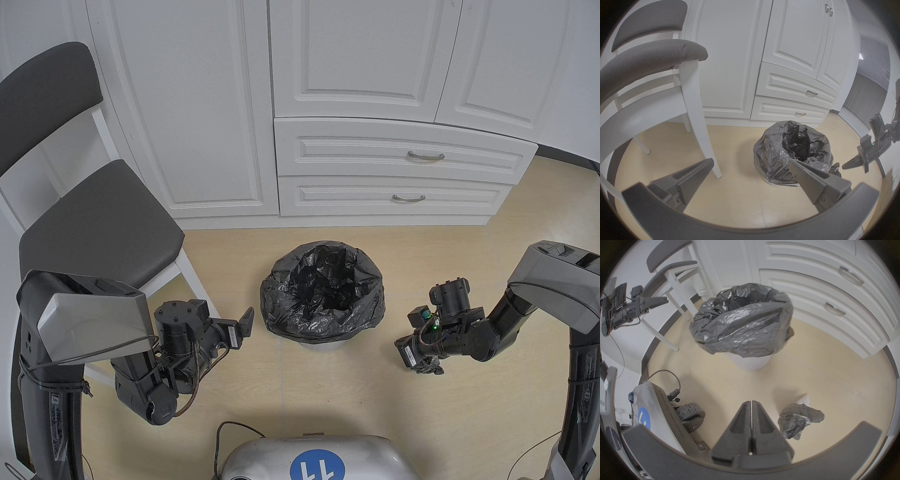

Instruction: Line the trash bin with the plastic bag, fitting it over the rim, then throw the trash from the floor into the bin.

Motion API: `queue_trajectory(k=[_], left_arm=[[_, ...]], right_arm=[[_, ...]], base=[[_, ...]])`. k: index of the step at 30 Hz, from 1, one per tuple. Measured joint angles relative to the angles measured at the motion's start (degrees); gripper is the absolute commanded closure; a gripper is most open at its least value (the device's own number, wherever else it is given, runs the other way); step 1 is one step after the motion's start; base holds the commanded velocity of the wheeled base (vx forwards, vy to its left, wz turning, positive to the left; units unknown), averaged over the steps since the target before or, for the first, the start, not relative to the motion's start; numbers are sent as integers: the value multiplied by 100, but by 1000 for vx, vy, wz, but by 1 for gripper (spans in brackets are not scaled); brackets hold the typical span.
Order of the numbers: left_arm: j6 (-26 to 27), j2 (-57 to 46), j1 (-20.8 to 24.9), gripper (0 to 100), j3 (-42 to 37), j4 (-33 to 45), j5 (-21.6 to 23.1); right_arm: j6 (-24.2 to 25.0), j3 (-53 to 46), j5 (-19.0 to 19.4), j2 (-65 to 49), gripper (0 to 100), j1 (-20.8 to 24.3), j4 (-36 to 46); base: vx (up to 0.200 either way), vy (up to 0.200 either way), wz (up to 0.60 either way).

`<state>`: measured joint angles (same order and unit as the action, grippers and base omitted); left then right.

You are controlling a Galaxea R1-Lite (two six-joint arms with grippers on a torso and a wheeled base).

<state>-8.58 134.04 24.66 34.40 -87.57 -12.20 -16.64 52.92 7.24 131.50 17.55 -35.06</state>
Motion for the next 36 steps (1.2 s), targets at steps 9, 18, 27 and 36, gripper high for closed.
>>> queue_trajectory(k=[9, 18, 27, 36], left_arm=[[-6, -9, 4, 0, -4, -2, -2], [-9, -16, 4, 0, -4, 0, -6], [-11, -20, -9, 0, -1, -2, -2], [-11, -20, -7, 0, -4, -2, -2]], right_arm=[[224, 24, 0, -2, 0, 72, -677], [538, 182, -268, 411, 0, 366, -1604], [811, 566, -460, 930, 0, 463, -2064], [839, 686, -456, 1161, 100, 483, -2493]], base=[[0, 0, 0], [0, 0, 0], [0, 0, 0], [0, 0, 0]])
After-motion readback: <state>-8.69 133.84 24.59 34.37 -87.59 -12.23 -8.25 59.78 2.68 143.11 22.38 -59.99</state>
